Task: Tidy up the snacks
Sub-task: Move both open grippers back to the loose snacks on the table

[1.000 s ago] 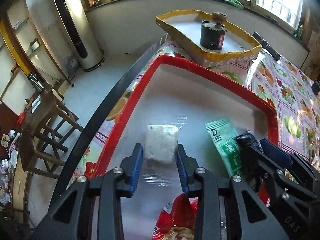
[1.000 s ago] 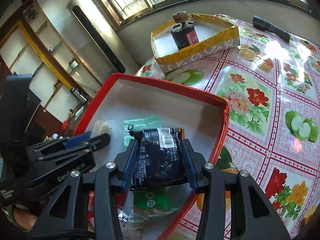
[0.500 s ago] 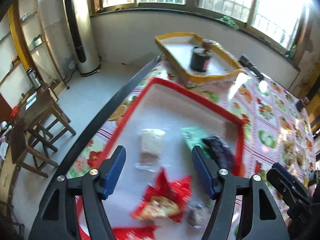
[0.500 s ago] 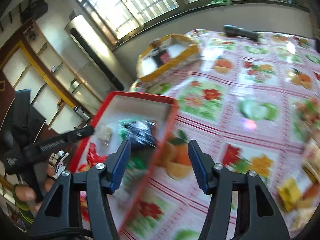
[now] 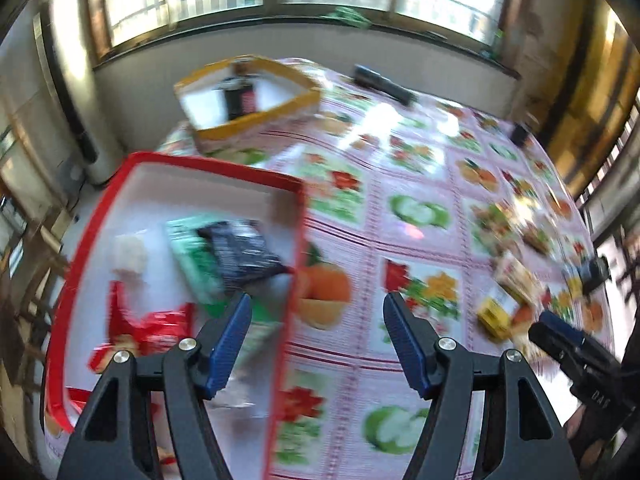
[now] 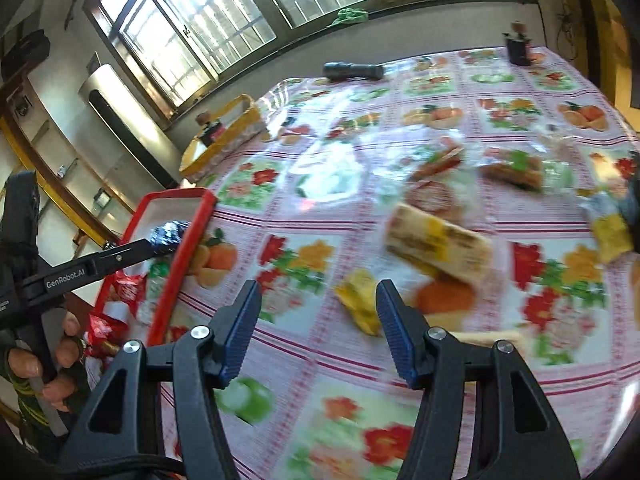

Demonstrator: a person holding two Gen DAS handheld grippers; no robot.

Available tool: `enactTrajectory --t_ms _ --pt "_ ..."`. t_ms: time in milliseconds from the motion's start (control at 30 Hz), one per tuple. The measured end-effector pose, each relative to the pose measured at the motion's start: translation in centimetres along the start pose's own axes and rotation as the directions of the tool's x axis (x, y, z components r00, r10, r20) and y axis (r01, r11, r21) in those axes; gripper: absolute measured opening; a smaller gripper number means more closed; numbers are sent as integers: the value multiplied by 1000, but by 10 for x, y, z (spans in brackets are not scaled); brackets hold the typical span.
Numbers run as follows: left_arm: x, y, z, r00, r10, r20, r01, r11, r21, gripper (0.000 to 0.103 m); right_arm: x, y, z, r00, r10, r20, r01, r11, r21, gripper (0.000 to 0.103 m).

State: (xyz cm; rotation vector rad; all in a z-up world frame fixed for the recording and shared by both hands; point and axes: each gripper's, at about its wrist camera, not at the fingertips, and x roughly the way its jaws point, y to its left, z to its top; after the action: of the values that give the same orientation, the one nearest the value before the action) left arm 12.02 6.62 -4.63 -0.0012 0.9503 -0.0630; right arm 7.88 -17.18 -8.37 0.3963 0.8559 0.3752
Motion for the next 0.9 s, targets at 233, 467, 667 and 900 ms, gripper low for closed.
enactTrajectory --t_ms 233,467,667,900 --pt "7 -61 -9 997 -69 -20 71 986 151 68 -25 -32 -6 999 -43 -15 42 997 -68 61" --pt "22 -100 -14 993 -100 -62 111 968 223 68 -24 -43 -13 996 -44 -78 28 979 -202 65" --pt "44 -130 -15 988 -112 -103 139 943 303 68 -13 -39 -13 989 -41 -143 -19 917 -397 67" --pt "65 -155 -13 979 -146 -142 189 911 367 68 6 -38 -12 970 -30 -240 -100 853 -512 67"
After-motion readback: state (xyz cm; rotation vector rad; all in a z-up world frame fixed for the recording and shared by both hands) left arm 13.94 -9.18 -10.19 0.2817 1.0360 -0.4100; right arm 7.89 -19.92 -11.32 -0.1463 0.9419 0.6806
